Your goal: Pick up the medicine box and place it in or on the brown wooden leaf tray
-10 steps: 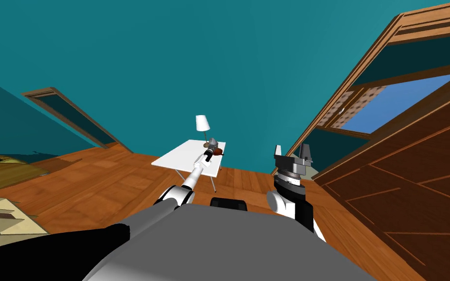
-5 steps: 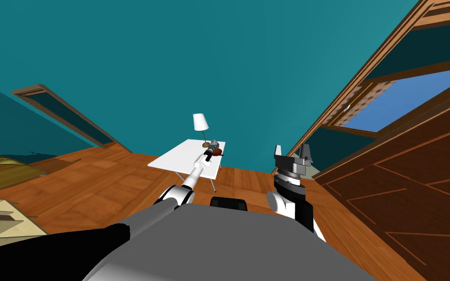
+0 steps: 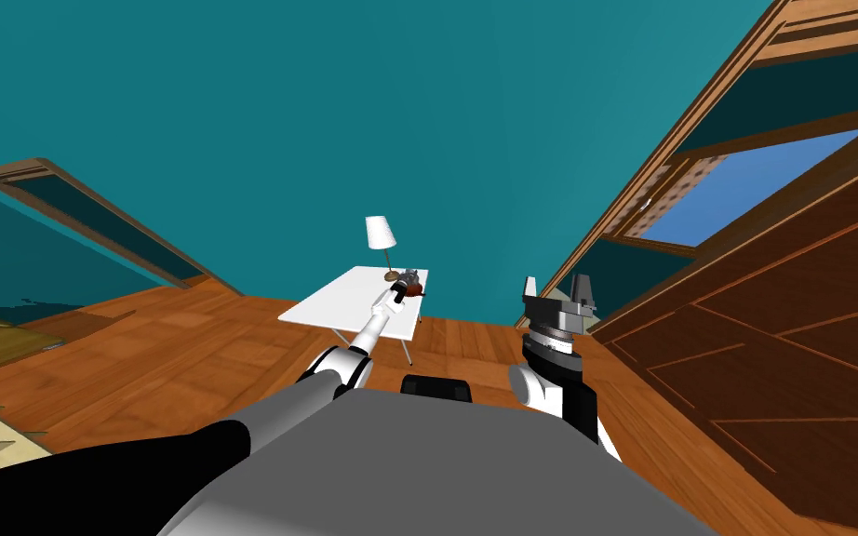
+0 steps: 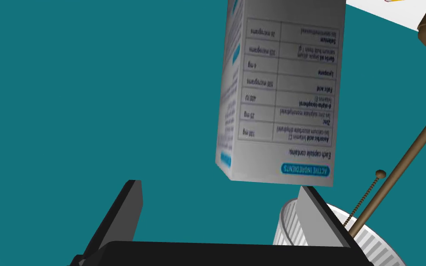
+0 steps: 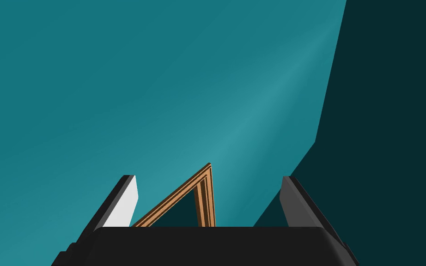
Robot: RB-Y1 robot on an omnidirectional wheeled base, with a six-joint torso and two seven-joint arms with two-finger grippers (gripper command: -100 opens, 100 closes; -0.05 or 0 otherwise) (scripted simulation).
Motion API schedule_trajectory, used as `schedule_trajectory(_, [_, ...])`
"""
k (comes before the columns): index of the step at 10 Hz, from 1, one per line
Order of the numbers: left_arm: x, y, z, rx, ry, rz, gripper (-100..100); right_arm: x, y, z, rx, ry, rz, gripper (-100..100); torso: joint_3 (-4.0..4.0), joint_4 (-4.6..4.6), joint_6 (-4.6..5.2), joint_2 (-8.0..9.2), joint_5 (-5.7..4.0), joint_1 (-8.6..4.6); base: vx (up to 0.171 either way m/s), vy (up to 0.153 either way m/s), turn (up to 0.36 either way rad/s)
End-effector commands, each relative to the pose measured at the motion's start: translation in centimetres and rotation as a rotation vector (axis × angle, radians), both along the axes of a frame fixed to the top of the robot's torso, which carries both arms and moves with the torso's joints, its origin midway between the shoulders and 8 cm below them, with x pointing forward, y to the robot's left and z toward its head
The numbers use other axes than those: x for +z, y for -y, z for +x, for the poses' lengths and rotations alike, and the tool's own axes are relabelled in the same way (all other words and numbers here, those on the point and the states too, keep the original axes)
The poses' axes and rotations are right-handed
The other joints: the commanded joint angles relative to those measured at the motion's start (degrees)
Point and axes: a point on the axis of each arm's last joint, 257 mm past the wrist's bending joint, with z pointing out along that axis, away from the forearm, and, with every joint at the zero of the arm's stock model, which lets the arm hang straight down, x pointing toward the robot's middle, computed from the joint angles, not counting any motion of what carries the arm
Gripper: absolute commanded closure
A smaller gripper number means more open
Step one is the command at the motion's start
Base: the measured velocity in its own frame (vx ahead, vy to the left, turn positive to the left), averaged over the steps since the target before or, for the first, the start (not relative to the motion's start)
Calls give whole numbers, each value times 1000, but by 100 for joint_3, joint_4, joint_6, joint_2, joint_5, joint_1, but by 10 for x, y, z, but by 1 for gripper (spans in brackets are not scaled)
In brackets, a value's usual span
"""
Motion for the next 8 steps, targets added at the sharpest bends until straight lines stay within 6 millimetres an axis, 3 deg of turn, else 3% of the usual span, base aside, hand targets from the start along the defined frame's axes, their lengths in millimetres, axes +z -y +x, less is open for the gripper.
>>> schedule_trajectory(1, [10,0,8,14,-2,-1,-100,0,0,0,0,0,0,0,0,0,0,0,0,0,-59,68,-71])
schedule_trajectory(6, [39,2,28,53,0,1,-100,0,0,0,0,0,0,0,-3,-1,0,-5,-1,-7,-49,54,-80])
schedule_trajectory(7, [35,3,26,46,1,1,-100,0,0,0,0,0,0,0,-3,-2,-1,-5,-1,-6,-21,25,-19])
schedule_trajectory(8, [35,3,26,49,0,1,0,0,0,0,0,0,0,0,-6,-3,-3,-11,-2,-14,0,0,0])
